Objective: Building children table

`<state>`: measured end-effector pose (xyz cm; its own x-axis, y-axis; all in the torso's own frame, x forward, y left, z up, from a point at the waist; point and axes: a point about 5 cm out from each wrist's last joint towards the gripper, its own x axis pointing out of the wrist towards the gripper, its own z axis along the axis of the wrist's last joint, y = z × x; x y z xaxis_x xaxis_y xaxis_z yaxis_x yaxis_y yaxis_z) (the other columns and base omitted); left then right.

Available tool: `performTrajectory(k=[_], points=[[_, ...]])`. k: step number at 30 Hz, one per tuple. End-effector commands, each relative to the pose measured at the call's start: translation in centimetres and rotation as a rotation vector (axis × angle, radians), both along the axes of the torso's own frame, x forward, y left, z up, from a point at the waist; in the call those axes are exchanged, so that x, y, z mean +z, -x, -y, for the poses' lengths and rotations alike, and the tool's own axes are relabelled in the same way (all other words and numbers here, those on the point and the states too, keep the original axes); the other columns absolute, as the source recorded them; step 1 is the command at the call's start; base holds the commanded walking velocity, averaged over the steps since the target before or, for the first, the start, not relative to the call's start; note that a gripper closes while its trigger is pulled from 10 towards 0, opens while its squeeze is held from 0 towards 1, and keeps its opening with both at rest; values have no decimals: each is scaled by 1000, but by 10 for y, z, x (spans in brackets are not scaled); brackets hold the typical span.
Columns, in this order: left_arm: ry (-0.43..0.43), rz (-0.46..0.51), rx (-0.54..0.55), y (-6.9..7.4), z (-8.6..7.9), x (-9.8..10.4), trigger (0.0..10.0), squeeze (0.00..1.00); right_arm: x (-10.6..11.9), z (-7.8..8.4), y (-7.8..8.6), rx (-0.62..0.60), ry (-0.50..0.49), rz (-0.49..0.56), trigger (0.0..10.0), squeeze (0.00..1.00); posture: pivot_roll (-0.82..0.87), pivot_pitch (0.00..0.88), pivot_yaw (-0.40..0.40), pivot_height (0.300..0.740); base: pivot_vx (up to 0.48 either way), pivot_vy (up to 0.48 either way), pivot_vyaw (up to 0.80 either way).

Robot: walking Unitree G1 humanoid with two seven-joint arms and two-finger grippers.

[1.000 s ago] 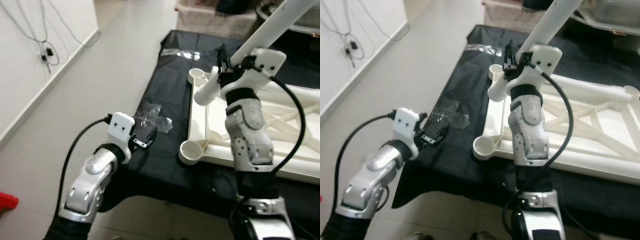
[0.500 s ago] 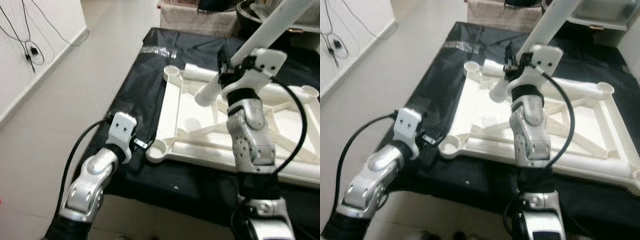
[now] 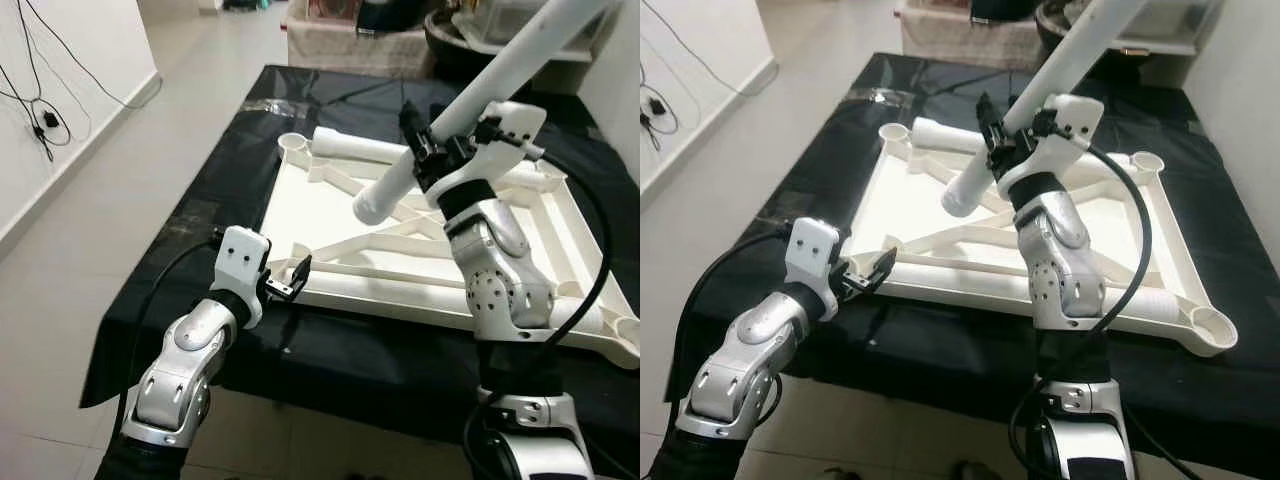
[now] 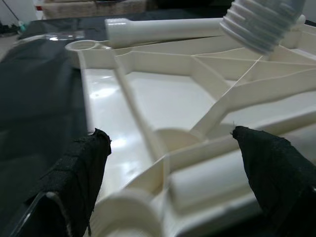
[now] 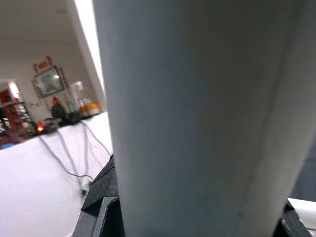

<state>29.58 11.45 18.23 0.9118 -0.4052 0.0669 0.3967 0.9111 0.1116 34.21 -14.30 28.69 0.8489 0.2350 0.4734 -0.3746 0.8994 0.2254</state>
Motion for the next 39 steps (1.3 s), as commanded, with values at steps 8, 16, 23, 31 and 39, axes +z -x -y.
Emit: performTrajectory(k=[8, 16, 23, 31, 39], points=[[-6, -40, 29, 4, -5, -8, 10000, 0, -3, -2, -2, 25, 0, -18, 10000, 0, 97, 205, -88, 740, 0, 477, 0], [-19, -20, 16, 3, -2, -5, 10000, 0, -6, 2, 0, 21, 17, -25, 10000, 0, 95, 209, -86, 740, 0, 59, 0], [-3, -18, 10, 4, 2, -4, 10000, 0, -9, 4, -1, 7, 28, -38, 10000, 0, 91, 208, -87, 740, 0, 0, 0], [11, -37, -38, 15, 12, -10, 10000, 0, -20, 12, -9, -5, 76, -78, 10000, 0, 92, 220, -90, 740, 0, 0, 0], [62, -75, -139, 36, 24, -14, 10000, 0, -32, 26, -23, 101, 235, -169, 10000, 0, 102, 248, -91, 740, 0, 0, 0]])
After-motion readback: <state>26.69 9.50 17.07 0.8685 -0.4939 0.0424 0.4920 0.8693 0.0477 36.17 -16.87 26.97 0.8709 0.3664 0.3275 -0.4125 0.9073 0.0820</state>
